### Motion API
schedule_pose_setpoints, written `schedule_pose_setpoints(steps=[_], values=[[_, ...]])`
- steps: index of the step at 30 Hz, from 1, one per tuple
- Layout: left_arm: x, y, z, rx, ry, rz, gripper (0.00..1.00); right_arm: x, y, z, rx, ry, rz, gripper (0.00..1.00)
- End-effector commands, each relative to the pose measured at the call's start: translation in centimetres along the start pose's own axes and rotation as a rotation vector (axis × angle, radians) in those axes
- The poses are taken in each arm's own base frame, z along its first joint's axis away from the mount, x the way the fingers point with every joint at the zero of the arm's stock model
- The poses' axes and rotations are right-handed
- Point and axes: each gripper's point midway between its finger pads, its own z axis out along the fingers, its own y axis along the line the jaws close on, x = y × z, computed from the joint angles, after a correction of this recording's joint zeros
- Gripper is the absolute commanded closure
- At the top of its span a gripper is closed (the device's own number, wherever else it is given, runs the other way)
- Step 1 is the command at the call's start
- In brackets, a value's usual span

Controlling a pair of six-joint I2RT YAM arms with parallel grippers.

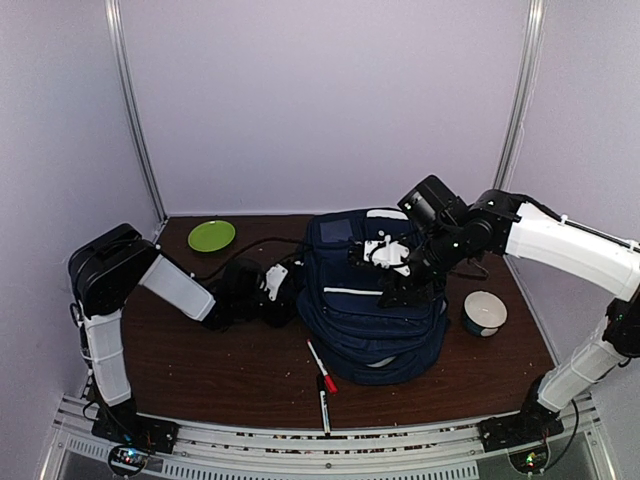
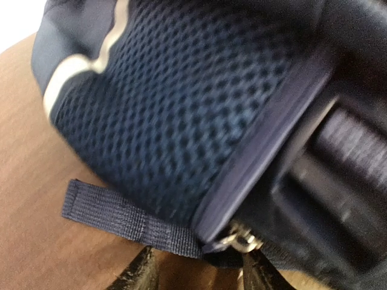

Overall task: Pack the student bag
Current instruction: Grab the largest pocket of the student bag, then zip the largest pocket of the bag in the student bag.

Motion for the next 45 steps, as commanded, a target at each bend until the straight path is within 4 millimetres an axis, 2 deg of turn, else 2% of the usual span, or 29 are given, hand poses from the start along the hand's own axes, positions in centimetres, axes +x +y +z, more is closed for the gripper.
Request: schedule_pose_setpoints(steps=[1,7,9,13,17,23,29,32,34,39,42,45], values=[[-4.0,-0.8,0.1,0.067,-0.171,0.053,0.50,0.3,-0.3,0.5,0.003,0.015,0.014,0.56],[-4.1,-1.1,0.5,0.085,-0.184,0.087,0.57,0.0,-0.4,0.8,-0.013,0.022,0.017,0.56],[-4.0,-1.0,0.6,0.087,-0.184,0.091,0.65,-0.1,-0.4,0.8,-0.016,0.021,0.020,0.56],[-3.7,-0.8,0.3,0.079,-0.174,0.075,0.89,-0.1,-0.4,1.0,-0.018,0.025,0.025,0.56],[-2.8,-0.5,-1.1,0.045,-0.152,0.039,1.00,-0.2,-0.5,0.8,-0.013,0.024,0.024,0.56],[-0.8,-0.7,-4.3,0.019,-0.116,-0.029,1.00,-0.3,-0.9,0.7,0.005,0.024,0.024,0.56],[2.7,-1.8,-4.9,0.055,0.092,-0.076,1.00,-0.4,-2.8,1.6,0.078,0.058,0.016,0.57],[3.2,-2.9,-5.6,0.108,0.126,-0.086,1.00,-1.2,-3.4,2.3,0.082,0.065,-0.002,0.56],[2.9,-3.4,-6.3,0.128,0.120,-0.088,0.96,-1.9,-3.0,2.8,0.064,0.064,-0.022,0.56],[2.7,-2.6,-8.0,0.062,0.121,-0.073,0.99,-3.3,0.0,3.4,0.079,0.066,-0.184,0.56],[2.9,-1.8,-8.2,0.018,0.144,-0.042,0.87,-3.7,1.2,3.6,0.064,0.061,-0.215,0.56],[2.8,-1.2,-7.9,-0.012,0.141,-0.026,0.81,-3.4,1.4,4.5,0.055,0.072,-0.201,0.56]])
